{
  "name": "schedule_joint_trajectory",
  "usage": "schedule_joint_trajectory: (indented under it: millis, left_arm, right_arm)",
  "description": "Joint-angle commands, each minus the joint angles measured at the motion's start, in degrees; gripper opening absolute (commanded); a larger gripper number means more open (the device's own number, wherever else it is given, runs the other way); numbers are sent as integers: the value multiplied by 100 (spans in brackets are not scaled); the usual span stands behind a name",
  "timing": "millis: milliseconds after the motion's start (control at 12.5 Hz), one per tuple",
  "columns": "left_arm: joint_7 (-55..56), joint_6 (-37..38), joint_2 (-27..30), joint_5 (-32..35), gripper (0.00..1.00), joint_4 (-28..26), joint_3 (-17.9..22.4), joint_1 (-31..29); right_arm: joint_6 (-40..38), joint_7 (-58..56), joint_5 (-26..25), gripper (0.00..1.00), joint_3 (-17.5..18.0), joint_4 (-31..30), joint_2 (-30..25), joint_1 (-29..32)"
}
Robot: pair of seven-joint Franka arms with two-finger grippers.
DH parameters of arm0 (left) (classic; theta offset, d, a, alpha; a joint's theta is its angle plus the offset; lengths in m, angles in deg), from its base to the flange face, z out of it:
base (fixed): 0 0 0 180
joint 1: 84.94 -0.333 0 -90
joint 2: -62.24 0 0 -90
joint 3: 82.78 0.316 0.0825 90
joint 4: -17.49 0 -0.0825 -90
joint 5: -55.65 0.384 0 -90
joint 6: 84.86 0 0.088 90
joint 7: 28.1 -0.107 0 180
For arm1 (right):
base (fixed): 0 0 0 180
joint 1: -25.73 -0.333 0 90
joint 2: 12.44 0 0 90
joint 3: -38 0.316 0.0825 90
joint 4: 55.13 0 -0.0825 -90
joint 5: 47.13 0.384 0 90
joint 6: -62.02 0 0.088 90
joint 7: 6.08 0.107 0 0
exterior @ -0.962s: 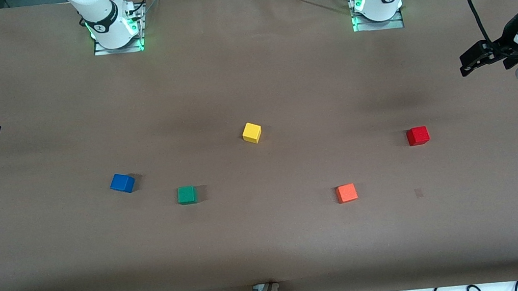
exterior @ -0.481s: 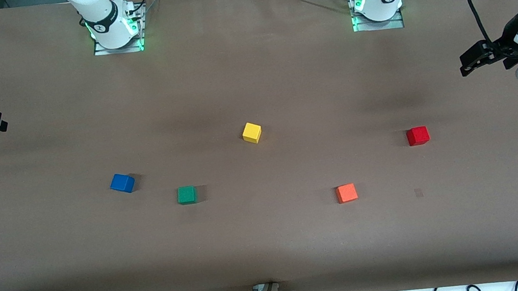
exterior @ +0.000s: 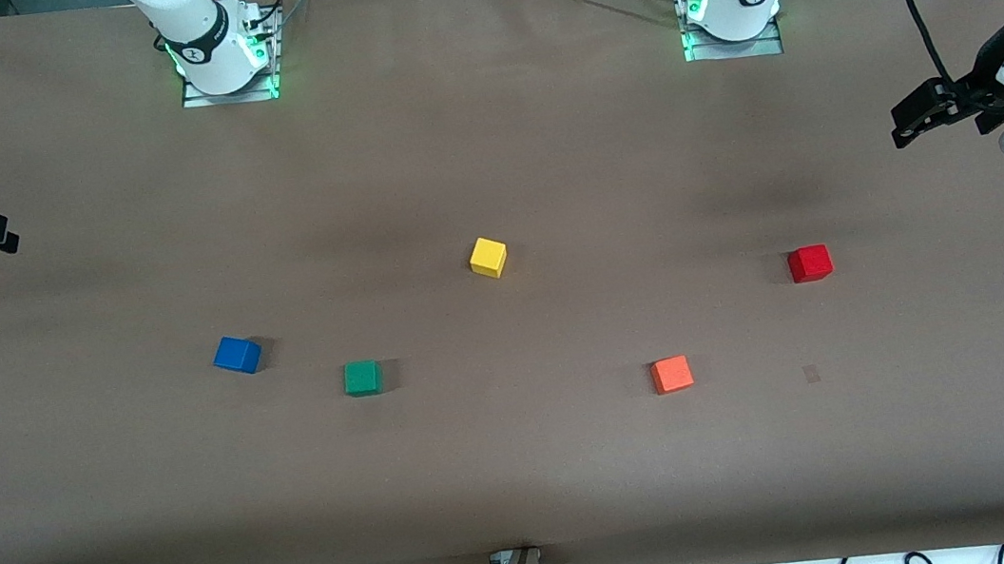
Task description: Pass red block to right arm, stack on blue
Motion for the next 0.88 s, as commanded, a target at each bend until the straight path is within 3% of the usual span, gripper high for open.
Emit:
schedule_joint_trajectory:
  millis: [0,802]
  left_arm:
    - [24,51,6,-49,100,79,-17,-30]
    - [15,-371,-328,-93,100,79,27,-30]
  right_arm:
    - [28,108,3,100,12,-96,-73,-4]
    - [-69,99,3,100,-5,-122,-99,5]
